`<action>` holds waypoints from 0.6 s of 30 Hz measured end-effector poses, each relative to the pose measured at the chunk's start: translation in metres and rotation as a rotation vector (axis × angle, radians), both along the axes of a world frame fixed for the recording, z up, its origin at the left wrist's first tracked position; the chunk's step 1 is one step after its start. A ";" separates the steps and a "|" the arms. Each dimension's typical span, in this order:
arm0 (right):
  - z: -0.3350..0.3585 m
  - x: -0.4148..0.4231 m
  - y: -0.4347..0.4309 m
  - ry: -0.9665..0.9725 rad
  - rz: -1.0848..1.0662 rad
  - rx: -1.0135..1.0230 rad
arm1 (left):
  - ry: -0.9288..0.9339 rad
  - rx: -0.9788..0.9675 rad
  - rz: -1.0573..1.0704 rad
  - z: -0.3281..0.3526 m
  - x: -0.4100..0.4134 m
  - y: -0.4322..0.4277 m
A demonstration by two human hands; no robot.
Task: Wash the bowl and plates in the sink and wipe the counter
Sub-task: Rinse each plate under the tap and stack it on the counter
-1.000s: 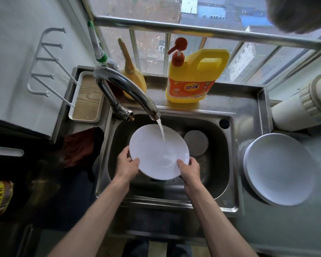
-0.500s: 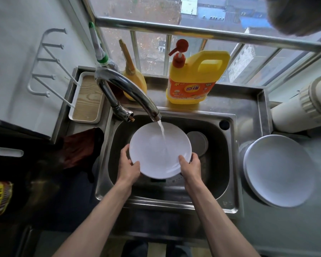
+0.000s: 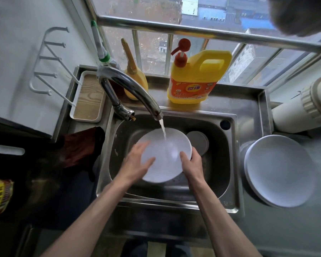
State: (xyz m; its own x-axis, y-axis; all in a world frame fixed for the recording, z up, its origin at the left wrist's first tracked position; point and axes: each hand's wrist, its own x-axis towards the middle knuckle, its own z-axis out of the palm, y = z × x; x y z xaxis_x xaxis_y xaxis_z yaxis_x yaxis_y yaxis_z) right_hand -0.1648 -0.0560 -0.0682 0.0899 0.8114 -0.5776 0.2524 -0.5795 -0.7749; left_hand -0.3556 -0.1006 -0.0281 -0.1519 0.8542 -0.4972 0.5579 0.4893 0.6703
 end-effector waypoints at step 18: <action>0.015 -0.012 -0.035 0.042 0.473 0.383 | -0.755 0.063 0.762 -0.004 0.016 0.010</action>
State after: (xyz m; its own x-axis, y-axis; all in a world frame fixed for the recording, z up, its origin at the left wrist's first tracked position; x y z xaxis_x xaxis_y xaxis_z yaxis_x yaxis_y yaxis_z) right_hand -0.1773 -0.0912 -0.0534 -0.3478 0.9085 -0.2317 0.3789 -0.0899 -0.9211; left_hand -0.3396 -0.0905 -0.0320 -0.3275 0.6916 -0.6438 -0.4491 0.4856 0.7500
